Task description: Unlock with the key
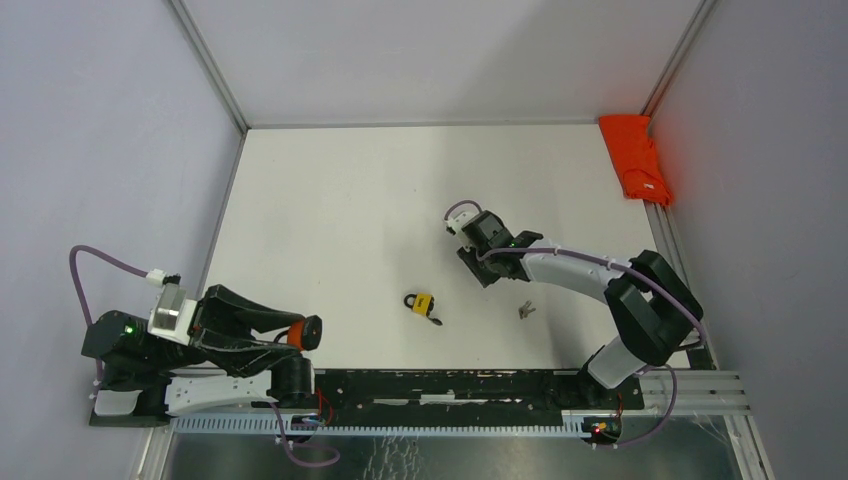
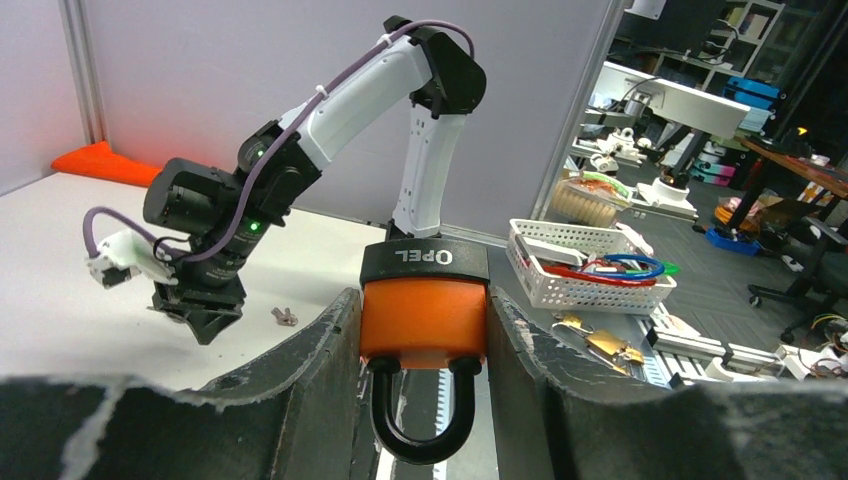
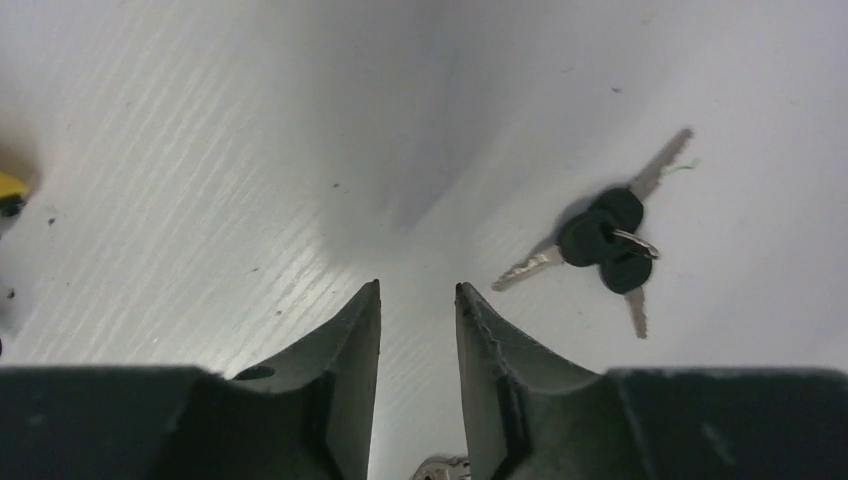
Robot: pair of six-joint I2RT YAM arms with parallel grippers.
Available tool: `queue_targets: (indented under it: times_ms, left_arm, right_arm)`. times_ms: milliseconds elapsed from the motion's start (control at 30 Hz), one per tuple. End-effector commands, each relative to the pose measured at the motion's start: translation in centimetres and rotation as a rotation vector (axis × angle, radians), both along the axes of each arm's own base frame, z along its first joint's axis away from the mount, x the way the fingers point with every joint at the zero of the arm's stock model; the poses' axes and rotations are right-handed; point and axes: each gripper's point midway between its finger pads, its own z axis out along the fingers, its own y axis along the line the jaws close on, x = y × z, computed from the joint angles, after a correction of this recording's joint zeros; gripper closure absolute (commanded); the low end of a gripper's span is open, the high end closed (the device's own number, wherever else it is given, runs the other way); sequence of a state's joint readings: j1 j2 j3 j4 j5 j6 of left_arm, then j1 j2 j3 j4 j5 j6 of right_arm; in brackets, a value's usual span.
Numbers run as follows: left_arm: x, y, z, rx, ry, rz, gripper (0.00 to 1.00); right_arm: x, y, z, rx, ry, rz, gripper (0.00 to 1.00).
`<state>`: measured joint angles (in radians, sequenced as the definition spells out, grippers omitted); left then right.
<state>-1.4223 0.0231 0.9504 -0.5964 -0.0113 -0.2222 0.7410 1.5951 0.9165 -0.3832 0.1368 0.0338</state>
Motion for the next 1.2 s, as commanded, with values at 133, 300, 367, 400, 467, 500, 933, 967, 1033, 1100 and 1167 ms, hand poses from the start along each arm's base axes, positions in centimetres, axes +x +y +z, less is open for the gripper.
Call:
queue_targets:
  times_ms: [133,300,367,400,467,500,933,967,1033,1100,1167]
  left_arm:
    - [0.3,0.5,1.5,-0.059,-0.02,0.019,0.98]
    - [0.3,0.6,1.3,-0.056,-0.014,0.018,0.98]
    - [0.3,0.7,1.3,-0.055,-0.015,0.019,0.98]
    - [0.3,0.7,1.3,-0.055,-0.015,0.022,0.98]
    - [0.4,0.7,1.2,-0.054,-0.016,0.026,0.98]
    - [0.4,0.7,1.2,-0.053,-0.016,0.027,0.98]
    - [0.4,0.8,1.3,-0.058,-0.022,0.03,0.98]
    - [0.4,0.8,1.4,-0.058,-0.022,0.028,0.98]
    - [0.4,0.8,1.4,-0.059,-0.019,0.026,0.98]
    - [0.4,0.7,1.3,-0.056,-0.018,0.027,0.98]
    - [0.4,0.7,1.3,-0.057,-0.018,0.026,0.98]
  right_arm:
    - [4.0,-3.7,2.0,0.004,-0.076,-0.241,0.42]
    - [5.7,-4.6,1.2,-0.008,-0.062,-0.281,0.42]
    - [6.1,-4.6,0.7,-0.01,-0.052,-0.288,0.43]
    - [6.3,-4.5,0.5,-0.013,-0.048,-0.287,0.44]
    - [6.6,-4.4,0.0,-0.016,-0.043,-0.289,0.44]
    - [6.8,-4.4,-0.2,-0.013,-0.039,-0.288,0.44]
    - [5.1,-5.4,-2.8,-0.04,0.047,-0.302,0.93]
    - [5.1,-5.3,-2.7,-0.032,0.045,-0.302,0.98]
    - [5.3,-5.0,-2.1,-0.009,0.034,-0.299,1.0]
    - [5.6,-4.7,-1.2,0.01,0.019,-0.296,1.0]
    - [5.9,-4.4,0.0,0.027,0.002,-0.287,1.0]
